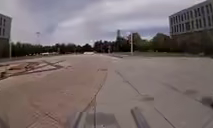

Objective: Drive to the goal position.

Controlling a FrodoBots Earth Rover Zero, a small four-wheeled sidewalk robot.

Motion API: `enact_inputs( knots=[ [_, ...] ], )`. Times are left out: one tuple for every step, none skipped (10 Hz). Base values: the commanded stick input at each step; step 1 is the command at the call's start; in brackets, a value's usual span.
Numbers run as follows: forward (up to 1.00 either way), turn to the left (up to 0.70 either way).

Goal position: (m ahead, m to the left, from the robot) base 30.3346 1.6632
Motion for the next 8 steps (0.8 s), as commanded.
enact_inputs(
  knots=[
    [1.00, 0.27],
    [1.00, 0.27],
    [1.00, 0.27],
    [1.00, 0.27],
    [1.00, 0.27],
    [1.00, 0.10],
    [1.00, 0.00],
    [1.00, 0.00]
  ],
)
